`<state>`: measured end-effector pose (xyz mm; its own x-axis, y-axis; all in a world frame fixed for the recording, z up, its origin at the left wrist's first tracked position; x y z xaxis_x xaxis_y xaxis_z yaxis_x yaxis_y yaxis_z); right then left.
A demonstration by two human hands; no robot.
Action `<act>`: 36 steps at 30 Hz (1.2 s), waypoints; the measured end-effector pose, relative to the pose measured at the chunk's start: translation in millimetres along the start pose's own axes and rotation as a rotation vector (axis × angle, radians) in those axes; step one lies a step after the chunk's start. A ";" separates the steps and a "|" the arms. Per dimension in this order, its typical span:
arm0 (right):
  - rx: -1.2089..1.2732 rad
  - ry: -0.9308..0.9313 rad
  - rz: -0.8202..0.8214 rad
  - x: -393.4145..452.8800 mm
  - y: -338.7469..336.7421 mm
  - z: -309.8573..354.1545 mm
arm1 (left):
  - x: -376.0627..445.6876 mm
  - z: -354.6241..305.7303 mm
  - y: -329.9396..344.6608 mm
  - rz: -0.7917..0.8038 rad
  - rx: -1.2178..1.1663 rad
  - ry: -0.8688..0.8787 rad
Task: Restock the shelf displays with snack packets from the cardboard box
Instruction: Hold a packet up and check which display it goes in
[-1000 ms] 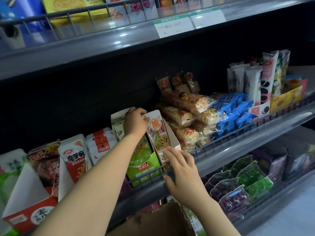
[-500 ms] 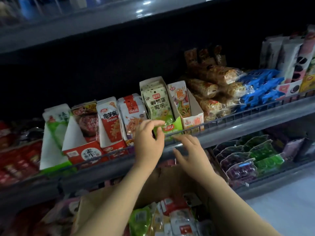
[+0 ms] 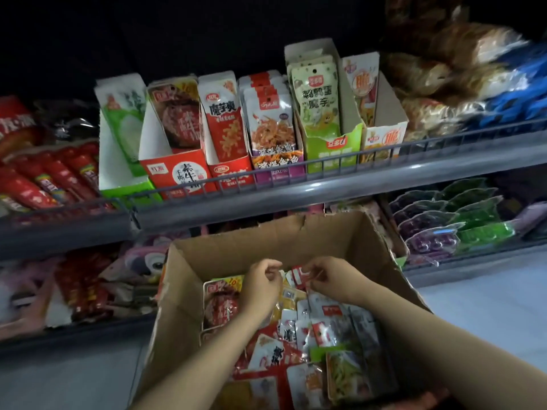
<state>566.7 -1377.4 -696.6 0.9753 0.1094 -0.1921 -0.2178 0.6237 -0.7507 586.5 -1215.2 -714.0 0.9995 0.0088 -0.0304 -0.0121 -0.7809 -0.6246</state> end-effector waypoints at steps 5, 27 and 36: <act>-0.126 0.037 0.243 5.8 34.6 -18.1 | -2.0 42.8 27.4 0.221 0.117 -0.206; 0.062 0.092 0.195 13.2 22.9 -12.8 | -7.4 22.5 -9.2 0.157 -0.325 -0.511; 0.903 0.214 0.136 -6.4 -17.9 31.5 | -17.9 -34.1 -58.9 0.142 -0.598 -0.461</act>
<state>565.6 -1364.9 -662.1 0.8964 0.1368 -0.4216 -0.1303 0.9905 0.0442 570.3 -1190.6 -650.0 0.8746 0.0404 -0.4831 0.0097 -0.9978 -0.0660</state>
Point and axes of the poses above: each hand's wrist, its own x-axis towards the middle knuckle, its own y-axis out of the palm, z = x × y, the point moved 5 cm from there along x, towards the middle knuckle, and after that the axes turned 5 degrees about -z, right-handed, at the moved point
